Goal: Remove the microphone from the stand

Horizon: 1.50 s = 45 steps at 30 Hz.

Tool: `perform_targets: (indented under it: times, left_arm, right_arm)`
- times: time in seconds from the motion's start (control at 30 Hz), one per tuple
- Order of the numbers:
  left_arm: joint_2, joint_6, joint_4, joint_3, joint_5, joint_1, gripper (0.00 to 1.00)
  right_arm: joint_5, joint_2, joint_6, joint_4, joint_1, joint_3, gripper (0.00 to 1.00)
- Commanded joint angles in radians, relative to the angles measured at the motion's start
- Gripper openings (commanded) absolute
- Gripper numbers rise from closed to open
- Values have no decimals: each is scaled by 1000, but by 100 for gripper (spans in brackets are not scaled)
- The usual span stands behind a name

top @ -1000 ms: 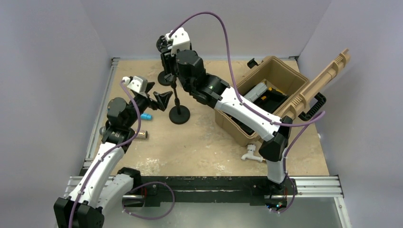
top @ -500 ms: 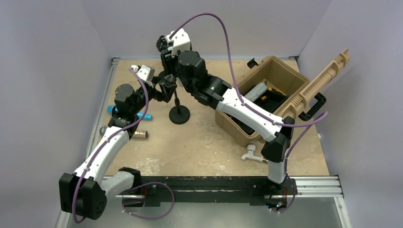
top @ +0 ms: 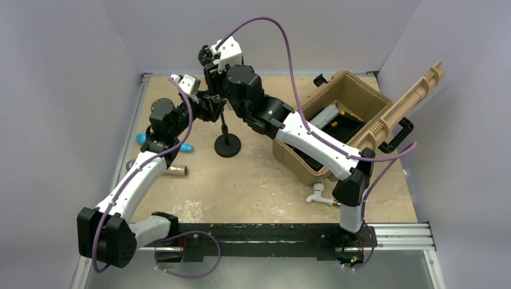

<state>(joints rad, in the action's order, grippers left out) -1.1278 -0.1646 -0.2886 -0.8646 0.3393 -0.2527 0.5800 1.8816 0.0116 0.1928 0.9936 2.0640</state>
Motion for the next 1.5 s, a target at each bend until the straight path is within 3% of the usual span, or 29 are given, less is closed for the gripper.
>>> perform_targets:
  times: [0.0,0.27,0.3,0.6,0.83,1.07,1.47]
  left_arm:
    - [-36,9,5,-84,-11,-20,60]
    - [-35,46,122,-86,-11,-21,2]
    - [-30,46,131,-81,-15,-21,0]
    - [23,95,194,-70,-3,-22,0]
    - [59,110,178,-51,-93,-20,0]
    - [28,39,117,-121,-164,97,0]
    - [-292,107,-47,-412,-250,228,0]
  right_arm:
    - [-22,-44,12,-15,0,-6,25]
    - [7,-55,23,-35,0,-8,18]
    - [17,-56,26,-39,0,-8,16]
    - [186,-85,43,-97,-4,-21,1]
    - [220,-136,60,-106,-19,-61,0]
    - [101,-244,26,-115,-18,-176,0]
    - [-73,-346,-4,-127,-11,-268,0]
